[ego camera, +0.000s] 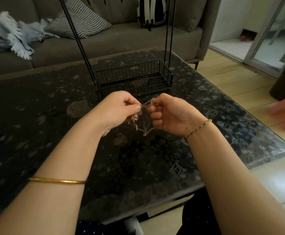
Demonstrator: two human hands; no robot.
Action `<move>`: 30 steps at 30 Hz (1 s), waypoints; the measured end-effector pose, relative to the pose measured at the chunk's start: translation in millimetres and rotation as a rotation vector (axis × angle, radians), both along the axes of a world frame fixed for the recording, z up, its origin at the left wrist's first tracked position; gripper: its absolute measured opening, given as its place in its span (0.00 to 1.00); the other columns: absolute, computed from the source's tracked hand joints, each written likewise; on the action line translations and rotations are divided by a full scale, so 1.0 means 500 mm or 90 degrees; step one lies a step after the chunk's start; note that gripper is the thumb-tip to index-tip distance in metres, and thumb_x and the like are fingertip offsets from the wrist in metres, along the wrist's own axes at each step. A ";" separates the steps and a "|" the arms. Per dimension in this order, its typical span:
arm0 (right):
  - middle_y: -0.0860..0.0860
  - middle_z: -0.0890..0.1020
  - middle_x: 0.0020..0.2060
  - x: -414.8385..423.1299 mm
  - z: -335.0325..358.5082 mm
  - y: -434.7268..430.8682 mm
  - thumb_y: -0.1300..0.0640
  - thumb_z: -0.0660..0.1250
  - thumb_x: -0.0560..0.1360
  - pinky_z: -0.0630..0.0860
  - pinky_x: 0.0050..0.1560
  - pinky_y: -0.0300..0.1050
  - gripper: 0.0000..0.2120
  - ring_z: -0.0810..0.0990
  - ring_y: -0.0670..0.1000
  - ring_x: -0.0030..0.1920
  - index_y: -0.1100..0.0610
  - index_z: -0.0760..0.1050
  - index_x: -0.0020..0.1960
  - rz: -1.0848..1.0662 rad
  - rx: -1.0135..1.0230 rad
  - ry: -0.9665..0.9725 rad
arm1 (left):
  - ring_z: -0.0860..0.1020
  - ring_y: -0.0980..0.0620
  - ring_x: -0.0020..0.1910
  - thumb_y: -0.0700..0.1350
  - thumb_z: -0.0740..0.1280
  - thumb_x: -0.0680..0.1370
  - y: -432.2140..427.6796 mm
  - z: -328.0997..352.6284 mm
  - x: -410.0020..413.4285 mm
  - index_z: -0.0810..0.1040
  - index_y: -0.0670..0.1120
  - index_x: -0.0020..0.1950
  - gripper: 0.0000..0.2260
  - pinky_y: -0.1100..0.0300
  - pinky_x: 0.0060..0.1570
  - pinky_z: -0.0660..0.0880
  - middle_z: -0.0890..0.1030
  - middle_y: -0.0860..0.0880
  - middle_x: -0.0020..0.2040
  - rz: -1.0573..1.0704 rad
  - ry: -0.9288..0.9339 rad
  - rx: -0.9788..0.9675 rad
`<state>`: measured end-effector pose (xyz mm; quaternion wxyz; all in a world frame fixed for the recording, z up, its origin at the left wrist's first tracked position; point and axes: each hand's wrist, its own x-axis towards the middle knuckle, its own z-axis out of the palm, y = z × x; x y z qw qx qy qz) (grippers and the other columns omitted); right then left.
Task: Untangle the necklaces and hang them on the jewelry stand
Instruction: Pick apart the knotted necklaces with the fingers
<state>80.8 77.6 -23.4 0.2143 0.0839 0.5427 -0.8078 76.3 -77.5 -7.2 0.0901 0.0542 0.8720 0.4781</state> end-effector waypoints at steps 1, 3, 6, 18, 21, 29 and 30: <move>0.49 0.70 0.27 0.000 0.000 -0.001 0.61 0.55 0.77 0.61 0.24 0.35 0.12 0.64 0.45 0.24 0.56 0.67 0.36 -0.001 0.029 0.010 | 0.80 0.51 0.44 0.39 0.66 0.78 0.000 0.000 0.000 0.78 0.48 0.44 0.05 0.47 0.56 0.78 0.82 0.47 0.42 0.003 -0.001 -0.001; 0.50 0.70 0.28 0.001 0.000 -0.003 0.61 0.55 0.77 0.61 0.25 0.37 0.11 0.64 0.45 0.25 0.56 0.67 0.36 -0.018 0.098 0.038 | 0.79 0.51 0.44 0.40 0.66 0.78 0.001 0.000 0.000 0.78 0.48 0.44 0.05 0.45 0.56 0.77 0.83 0.45 0.44 0.006 -0.006 0.000; 0.51 0.74 0.31 0.002 0.001 -0.006 0.61 0.57 0.77 0.62 0.26 0.37 0.12 0.66 0.45 0.27 0.57 0.68 0.35 -0.064 0.103 0.054 | 0.79 0.52 0.43 0.39 0.67 0.77 0.003 0.002 -0.001 0.79 0.47 0.45 0.03 0.48 0.55 0.77 0.83 0.45 0.45 0.006 -0.017 0.010; 0.50 0.72 0.30 0.003 -0.003 -0.007 0.60 0.58 0.81 0.63 0.23 0.33 0.11 0.67 0.43 0.24 0.57 0.68 0.40 -0.080 -0.017 0.025 | 0.82 0.50 0.46 0.38 0.70 0.74 0.007 0.001 0.004 0.79 0.47 0.44 0.04 0.47 0.56 0.78 0.84 0.45 0.44 0.009 -0.036 0.009; 0.50 0.70 0.29 0.001 -0.003 -0.007 0.60 0.57 0.81 0.62 0.23 0.33 0.11 0.65 0.43 0.24 0.57 0.66 0.39 -0.067 0.005 0.010 | 0.82 0.49 0.49 0.38 0.70 0.75 0.007 -0.001 0.006 0.79 0.48 0.45 0.05 0.45 0.57 0.78 0.83 0.45 0.45 0.015 -0.028 0.000; 0.48 0.67 0.27 0.001 -0.003 0.012 0.60 0.59 0.80 0.58 0.22 0.32 0.07 0.61 0.42 0.22 0.57 0.71 0.43 -0.021 0.002 0.003 | 0.81 0.48 0.50 0.38 0.68 0.76 -0.004 -0.007 -0.003 0.79 0.49 0.47 0.06 0.46 0.57 0.78 0.82 0.45 0.47 0.082 -0.021 0.031; 0.47 0.67 0.26 0.001 -0.003 0.012 0.60 0.59 0.80 0.57 0.22 0.32 0.08 0.60 0.42 0.22 0.57 0.71 0.43 -0.014 0.006 0.000 | 0.81 0.48 0.50 0.38 0.68 0.76 -0.001 -0.008 -0.003 0.78 0.49 0.47 0.06 0.46 0.57 0.78 0.82 0.45 0.48 0.080 -0.015 0.029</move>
